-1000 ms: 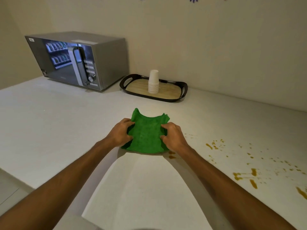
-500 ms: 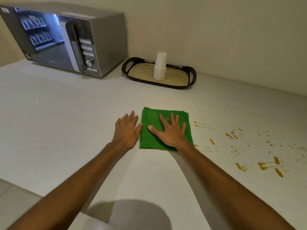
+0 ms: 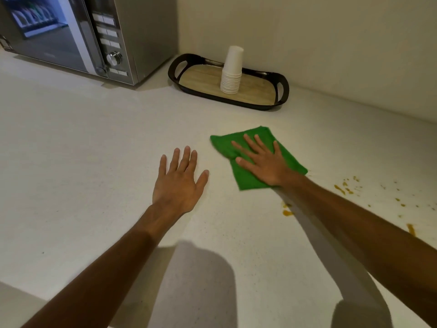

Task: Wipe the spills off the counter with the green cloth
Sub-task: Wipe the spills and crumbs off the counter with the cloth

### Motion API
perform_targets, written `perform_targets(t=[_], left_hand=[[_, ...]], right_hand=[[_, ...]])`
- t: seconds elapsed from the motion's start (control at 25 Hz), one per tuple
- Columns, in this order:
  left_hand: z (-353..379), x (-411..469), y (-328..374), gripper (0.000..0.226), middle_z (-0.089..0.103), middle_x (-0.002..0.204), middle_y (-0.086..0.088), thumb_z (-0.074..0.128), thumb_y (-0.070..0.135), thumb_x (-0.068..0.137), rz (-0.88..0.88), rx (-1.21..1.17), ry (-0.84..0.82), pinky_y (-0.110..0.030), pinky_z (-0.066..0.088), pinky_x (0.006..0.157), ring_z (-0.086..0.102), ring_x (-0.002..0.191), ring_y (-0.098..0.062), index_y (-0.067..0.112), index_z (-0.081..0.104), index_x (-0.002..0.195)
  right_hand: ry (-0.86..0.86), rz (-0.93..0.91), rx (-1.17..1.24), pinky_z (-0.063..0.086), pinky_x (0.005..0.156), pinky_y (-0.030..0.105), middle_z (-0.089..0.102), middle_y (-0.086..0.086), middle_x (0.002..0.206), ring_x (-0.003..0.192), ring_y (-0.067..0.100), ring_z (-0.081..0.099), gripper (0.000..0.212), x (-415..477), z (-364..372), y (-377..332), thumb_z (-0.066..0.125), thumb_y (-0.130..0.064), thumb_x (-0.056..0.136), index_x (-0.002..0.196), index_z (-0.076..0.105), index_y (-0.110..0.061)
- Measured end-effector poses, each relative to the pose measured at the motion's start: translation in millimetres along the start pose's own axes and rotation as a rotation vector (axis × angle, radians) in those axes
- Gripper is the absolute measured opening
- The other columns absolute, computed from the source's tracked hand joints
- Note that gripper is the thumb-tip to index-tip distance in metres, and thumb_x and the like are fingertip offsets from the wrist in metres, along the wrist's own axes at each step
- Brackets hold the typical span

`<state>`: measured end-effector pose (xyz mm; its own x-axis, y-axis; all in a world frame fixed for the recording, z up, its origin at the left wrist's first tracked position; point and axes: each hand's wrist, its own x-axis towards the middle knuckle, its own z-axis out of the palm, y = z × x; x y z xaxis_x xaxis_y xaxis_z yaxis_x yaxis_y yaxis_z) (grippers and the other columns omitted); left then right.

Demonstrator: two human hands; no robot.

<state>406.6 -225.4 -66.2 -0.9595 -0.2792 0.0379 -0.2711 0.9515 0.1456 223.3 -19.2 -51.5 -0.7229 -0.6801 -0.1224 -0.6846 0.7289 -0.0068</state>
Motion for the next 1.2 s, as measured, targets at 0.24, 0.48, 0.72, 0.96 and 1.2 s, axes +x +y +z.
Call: perform_targets(t=[0.24,0.48,0.72,0.96,1.2], left_hand=[[1,1,1,0.08,-0.01,0.165,0.001,-0.011,0.067,0.088,-0.008,0.025,0.004,-0.052,-0.003,0.122,-0.012,0.152,-0.022,0.024,-0.008,0.155],[-1,1,3,0.077,-0.008,0.166,-0.001,-0.008,0.062,0.091,-0.006,0.041,-0.008,-0.052,-0.003,0.122,-0.01,0.152,-0.022,0.021,-0.006,0.156],[0,0,2,0.076,-0.007,0.166,-0.001,-0.007,0.061,0.092,-0.005,0.046,0.013,-0.052,-0.001,0.122,-0.009,0.153,-0.022,0.021,-0.005,0.156],[-1,0,2,0.077,-0.007,0.166,0.0,-0.007,0.064,0.092,-0.008,0.042,0.022,-0.052,0.0,0.123,-0.01,0.152,-0.022,0.022,-0.004,0.157],[-2,0,2,0.076,-0.004,0.166,-0.001,-0.003,0.062,0.093,0.003,0.039,0.011,-0.052,0.0,0.123,-0.007,0.153,-0.022,0.021,-0.001,0.157]], right_hand=[[-0.03,0.275,0.111,-0.01,0.114,0.071,-0.009,-0.003,0.171,0.157,0.028,-0.008,0.075,44,-10,21,0.004,-0.084,0.086,0.155,-0.003,-0.056],[0.005,-0.209,0.016,-0.007,0.119,0.067,-0.016,-0.002,0.169,0.155,0.027,-0.015,0.062,-97,12,-30,-0.004,-0.072,0.096,0.155,-0.012,-0.054],[0.045,-0.455,-0.075,-0.009,0.121,0.063,-0.005,-0.005,0.171,0.157,0.024,-0.007,0.063,-126,18,18,-0.001,-0.063,0.101,0.161,0.003,-0.043],[0.072,0.438,0.16,-0.003,0.118,0.07,0.0,0.001,0.172,0.157,0.028,-0.002,0.065,-5,-10,90,0.01,-0.067,0.1,0.161,0.007,-0.044],[0.024,-0.023,0.014,-0.001,0.118,0.071,-0.013,-0.001,0.17,0.156,0.029,-0.008,0.059,-76,8,12,-0.003,-0.07,0.097,0.153,-0.017,-0.056]])
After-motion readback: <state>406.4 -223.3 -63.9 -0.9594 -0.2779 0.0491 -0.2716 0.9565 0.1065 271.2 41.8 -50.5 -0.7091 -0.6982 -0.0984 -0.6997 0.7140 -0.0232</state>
